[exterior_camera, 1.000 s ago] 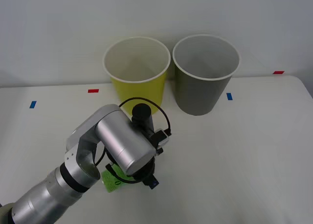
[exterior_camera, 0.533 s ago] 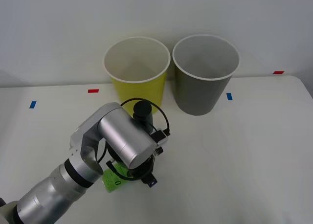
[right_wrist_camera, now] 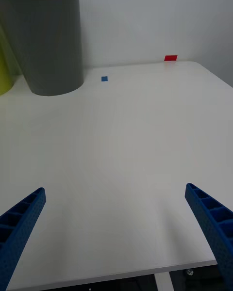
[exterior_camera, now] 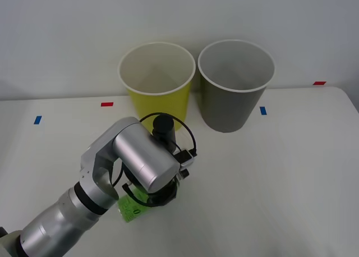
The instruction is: Put cans in the gray bin and PET bottles in the light green bin.
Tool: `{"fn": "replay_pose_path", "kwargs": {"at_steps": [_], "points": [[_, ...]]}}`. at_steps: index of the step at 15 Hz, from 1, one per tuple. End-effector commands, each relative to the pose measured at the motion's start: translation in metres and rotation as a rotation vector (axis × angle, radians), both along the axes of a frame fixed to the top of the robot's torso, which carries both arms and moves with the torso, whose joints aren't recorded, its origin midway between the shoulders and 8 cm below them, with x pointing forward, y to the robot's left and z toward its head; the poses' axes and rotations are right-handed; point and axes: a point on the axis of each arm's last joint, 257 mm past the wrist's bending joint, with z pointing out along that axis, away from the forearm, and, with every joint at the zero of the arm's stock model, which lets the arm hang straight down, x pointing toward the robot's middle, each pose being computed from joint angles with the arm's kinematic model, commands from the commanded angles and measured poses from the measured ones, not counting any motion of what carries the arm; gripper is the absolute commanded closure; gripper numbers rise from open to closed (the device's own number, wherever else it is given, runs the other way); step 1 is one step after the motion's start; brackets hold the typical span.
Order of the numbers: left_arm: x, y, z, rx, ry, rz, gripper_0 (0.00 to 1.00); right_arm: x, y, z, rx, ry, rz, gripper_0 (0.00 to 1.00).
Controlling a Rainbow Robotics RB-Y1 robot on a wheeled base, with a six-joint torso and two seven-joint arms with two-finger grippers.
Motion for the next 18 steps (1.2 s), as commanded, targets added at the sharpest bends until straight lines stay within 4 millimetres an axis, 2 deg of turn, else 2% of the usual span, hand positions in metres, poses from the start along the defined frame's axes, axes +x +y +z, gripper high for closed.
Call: {"fn": "replay_pose_path", "kwargs": {"at_steps": [1, 8, 12, 15, 18], "points": [[0.0, -0.005, 0.005, -0.018, -0.007, -0.008, 1.0, 0.0, 0.0, 0.0, 0.0, 0.0, 0.0, 0.0], [0.0, -0.011, 0.039, -0.121, -0.106, -0.046, 1.0, 0.0, 0.0, 0.0, 0.0, 0.0, 0.0, 0.0], [0.017, -0.025, 0.069, -0.326, -0.226, -0.034, 1.0, 0.0, 0.0, 0.0, 0.0, 0.0, 0.0, 0.0], [0.017, -0.014, 0.099, -0.38, -0.32, -0.018, 1.0, 0.0, 0.0, 0.0, 0.0, 0.0, 0.0, 0.0], [0.013, 0.008, 0.139, -0.436, -0.407, -0.003, 1.0, 0.0, 0.0, 0.0, 0.0, 0.0, 0.0, 0.0]]}}
